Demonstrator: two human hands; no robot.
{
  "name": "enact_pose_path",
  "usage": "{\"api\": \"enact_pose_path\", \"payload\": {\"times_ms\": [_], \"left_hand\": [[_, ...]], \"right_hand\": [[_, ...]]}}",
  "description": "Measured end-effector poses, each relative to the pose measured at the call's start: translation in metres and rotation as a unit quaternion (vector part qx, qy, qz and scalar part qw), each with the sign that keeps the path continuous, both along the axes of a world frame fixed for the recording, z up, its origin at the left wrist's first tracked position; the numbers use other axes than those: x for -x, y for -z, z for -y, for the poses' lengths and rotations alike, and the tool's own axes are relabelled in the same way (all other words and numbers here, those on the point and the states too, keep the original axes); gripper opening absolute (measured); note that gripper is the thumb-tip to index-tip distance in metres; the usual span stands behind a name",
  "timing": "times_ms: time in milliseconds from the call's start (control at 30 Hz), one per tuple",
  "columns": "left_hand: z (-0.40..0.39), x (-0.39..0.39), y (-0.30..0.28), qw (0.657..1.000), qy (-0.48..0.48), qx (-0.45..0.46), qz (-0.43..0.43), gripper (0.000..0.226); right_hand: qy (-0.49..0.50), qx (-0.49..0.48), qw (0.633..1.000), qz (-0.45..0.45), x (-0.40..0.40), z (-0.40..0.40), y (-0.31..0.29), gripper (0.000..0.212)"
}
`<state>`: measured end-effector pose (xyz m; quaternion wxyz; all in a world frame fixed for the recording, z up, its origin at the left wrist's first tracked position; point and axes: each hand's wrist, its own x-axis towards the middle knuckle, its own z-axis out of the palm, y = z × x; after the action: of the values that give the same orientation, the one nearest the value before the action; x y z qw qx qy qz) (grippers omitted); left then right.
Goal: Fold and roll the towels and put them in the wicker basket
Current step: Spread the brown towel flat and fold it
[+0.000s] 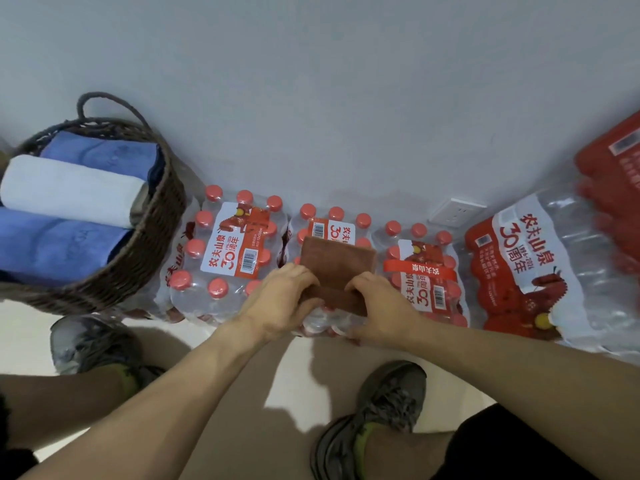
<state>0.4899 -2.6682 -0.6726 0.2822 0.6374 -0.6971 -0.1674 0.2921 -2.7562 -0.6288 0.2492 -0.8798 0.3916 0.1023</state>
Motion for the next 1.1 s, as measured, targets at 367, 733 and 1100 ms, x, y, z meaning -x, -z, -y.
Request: {"api": "enact_pose_path", "payload": {"times_ms": [367, 733, 1100], "left_hand": [[0.005, -0.004, 0.004, 0.983, -0.157, -0.032, -0.087, 0.034], [0.018, -0.008, 0.016, 0.947, -0.278, -0.161, 0.002, 0.040], [0.024, -0.004, 0.001, 0.960, -0.179, -0.183, -0.117, 0.043]], "right_hand": [[0.297, -0.271, 0.906, 0.133, -0.006, 0.019, -0.004, 0.025], [0.346, -0.234, 0.901, 0.114, -0.024, 0.026, 0.008, 0.026], [0.306, -0.169, 0.937, -0.006, -0.034, 0.030, 0.002, 0.023]]}}
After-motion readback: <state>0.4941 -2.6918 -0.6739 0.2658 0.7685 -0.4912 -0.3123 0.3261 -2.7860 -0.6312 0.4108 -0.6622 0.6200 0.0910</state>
